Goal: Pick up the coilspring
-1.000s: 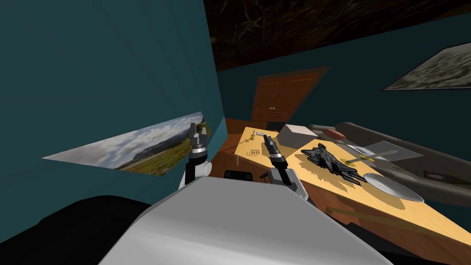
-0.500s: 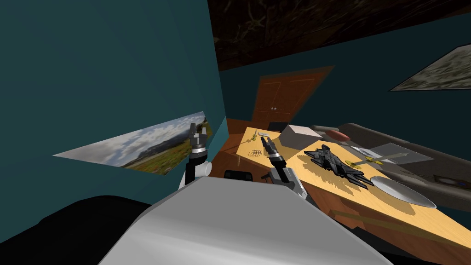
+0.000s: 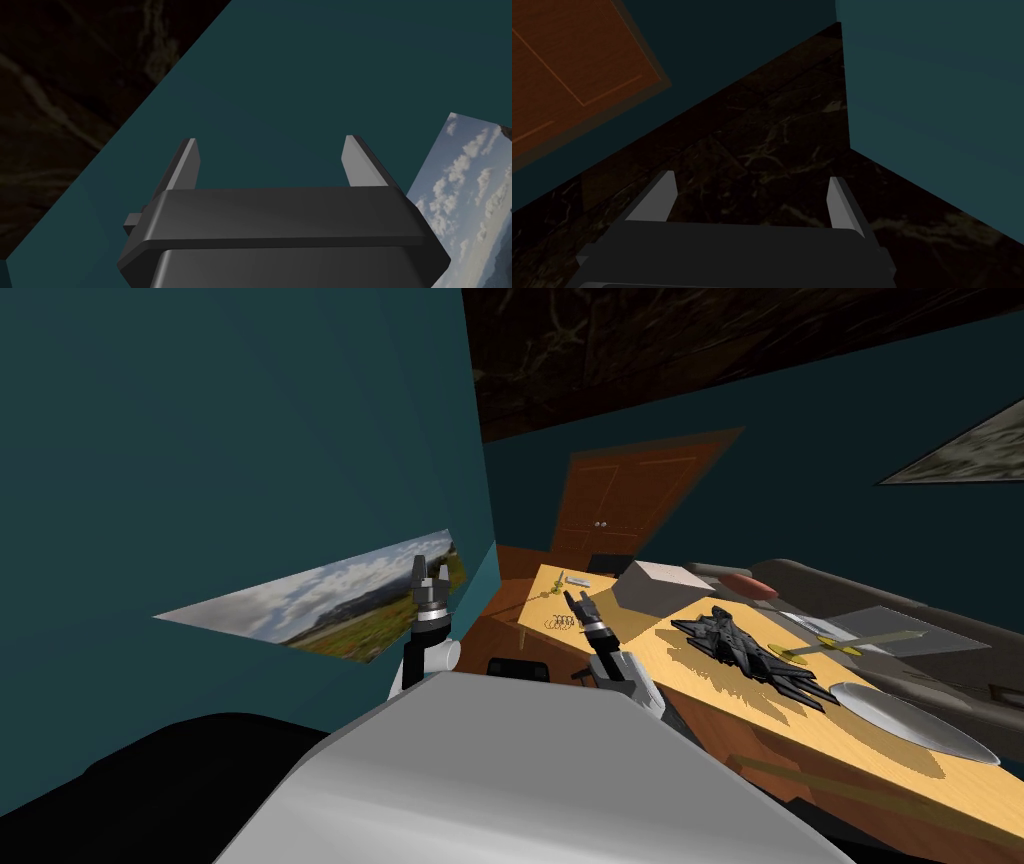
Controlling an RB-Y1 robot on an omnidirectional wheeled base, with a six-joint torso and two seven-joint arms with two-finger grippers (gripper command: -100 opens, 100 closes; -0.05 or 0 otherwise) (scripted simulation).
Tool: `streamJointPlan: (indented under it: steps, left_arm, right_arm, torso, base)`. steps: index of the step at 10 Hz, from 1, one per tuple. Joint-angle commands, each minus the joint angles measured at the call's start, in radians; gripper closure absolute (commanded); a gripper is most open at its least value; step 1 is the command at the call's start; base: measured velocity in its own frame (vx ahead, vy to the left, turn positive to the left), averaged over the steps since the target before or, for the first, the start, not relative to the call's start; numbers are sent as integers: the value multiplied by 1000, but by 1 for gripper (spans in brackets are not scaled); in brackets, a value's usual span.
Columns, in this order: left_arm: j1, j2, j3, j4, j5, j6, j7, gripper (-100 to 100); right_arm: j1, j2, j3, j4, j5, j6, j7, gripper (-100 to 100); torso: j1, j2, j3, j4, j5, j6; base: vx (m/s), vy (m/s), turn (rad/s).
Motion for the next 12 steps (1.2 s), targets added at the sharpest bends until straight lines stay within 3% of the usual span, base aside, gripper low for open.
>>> streamJointPlan:
  steps: [1, 2, 4, 5, 7, 8, 10, 12]
  left_arm:
    - [0, 0, 0, 0, 0, 0, 0, 0]
    - [0, 0, 0, 0, 0, 0, 0, 0]
    - [0, 0, 0, 0, 0, 0, 0, 0]
    - [0, 0, 0, 0, 0, 0, 0, 0]
    - [0, 0, 0, 0, 0, 0, 0, 0]
    - [0, 0, 0, 0, 0, 0, 0, 0]
    - [0, 0, 0, 0, 0, 0, 0, 0]
    - [0, 0, 0, 0, 0, 0, 0, 0]
  right_arm:
    - [-4, -5, -1, 5, 34, 8, -2, -100]
    - [-21, -13, -18, 55, 72, 16, 18, -100]
    - [-21, -13, -18, 57, 117, 16, 18, -100]
    - [-38, -21, -35, 108, 151, 24, 38, -100]
    - [-38, -21, -35, 110, 201, 24, 38, -100]
    - [-56, -29, -53, 160, 236, 30, 59, -100]
    - [-56, -29, -53, 165, 285, 30, 59, -100]
    - [-74, -38, -72, 219, 351, 36, 81, -100]
  torso:
    - [0, 0, 0, 0, 0, 0]
    - [-1, 0, 0, 0, 0, 0]
    - [1, 0, 0, 0, 0, 0]
    - [-1, 0, 0, 0, 0, 0]
    - [0, 0, 0, 0, 0, 0]
    - [-1, 0, 0, 0, 0, 0]
    - [0, 0, 0, 0, 0, 0]
    - [0, 0, 0, 0, 0, 0]
  base:
    - [1, 32, -8]
    - [4, 62, 103]
    - [1, 45, 12]
    - [-8, 54, 91]
    - [-2, 39, 22]
    - [-4, 49, 98]
    - [1, 38, 18]
    - [-7, 46, 77]
